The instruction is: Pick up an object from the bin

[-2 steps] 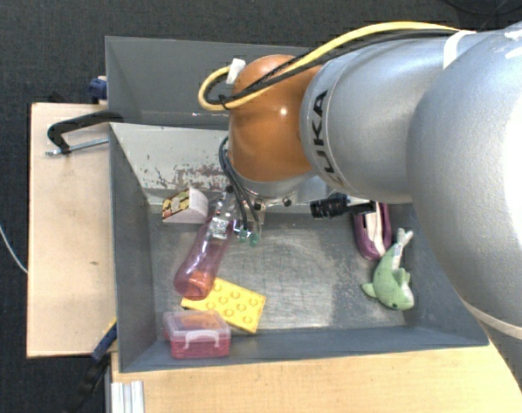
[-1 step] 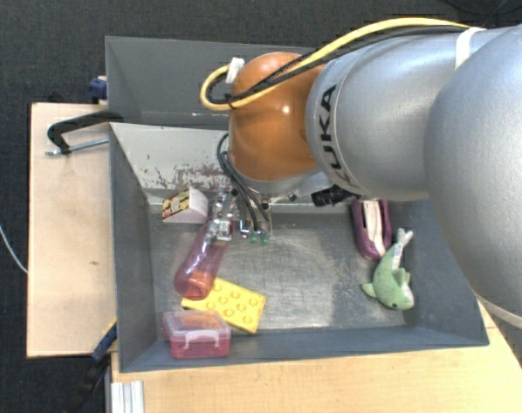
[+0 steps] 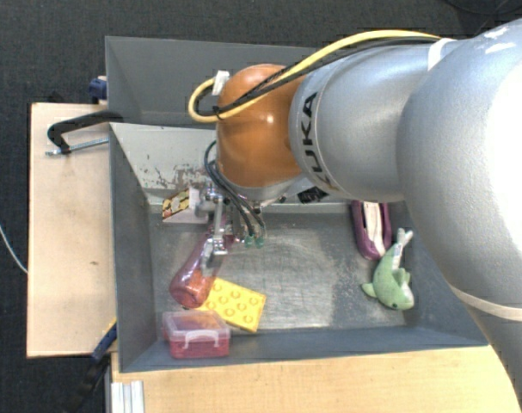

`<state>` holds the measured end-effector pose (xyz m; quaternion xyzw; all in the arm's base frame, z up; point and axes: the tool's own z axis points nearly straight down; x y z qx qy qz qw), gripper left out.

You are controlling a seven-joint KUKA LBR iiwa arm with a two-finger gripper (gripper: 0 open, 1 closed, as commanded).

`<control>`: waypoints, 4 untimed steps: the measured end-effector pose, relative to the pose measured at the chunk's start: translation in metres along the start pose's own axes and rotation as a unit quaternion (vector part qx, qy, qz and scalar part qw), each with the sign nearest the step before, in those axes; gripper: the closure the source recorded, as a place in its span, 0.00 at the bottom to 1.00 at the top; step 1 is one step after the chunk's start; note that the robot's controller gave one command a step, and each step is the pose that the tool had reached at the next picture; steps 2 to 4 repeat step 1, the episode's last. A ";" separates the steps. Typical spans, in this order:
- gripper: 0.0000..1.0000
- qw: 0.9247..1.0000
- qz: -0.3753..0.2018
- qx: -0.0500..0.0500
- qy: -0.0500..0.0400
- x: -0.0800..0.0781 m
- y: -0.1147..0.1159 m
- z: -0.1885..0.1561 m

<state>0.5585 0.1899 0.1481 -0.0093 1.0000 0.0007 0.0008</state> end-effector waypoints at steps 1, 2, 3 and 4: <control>0.00 1.000 0.000 0.000 0.000 0.000 0.000 0.000; 0.00 1.000 0.000 0.000 0.000 0.000 0.000 0.000; 0.00 1.000 0.000 0.000 0.000 0.000 0.000 0.000; 0.00 1.000 0.000 0.000 0.000 0.000 0.000 0.000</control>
Offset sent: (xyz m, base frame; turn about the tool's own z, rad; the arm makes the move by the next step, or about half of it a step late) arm -0.0024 0.0003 -0.0763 -0.3290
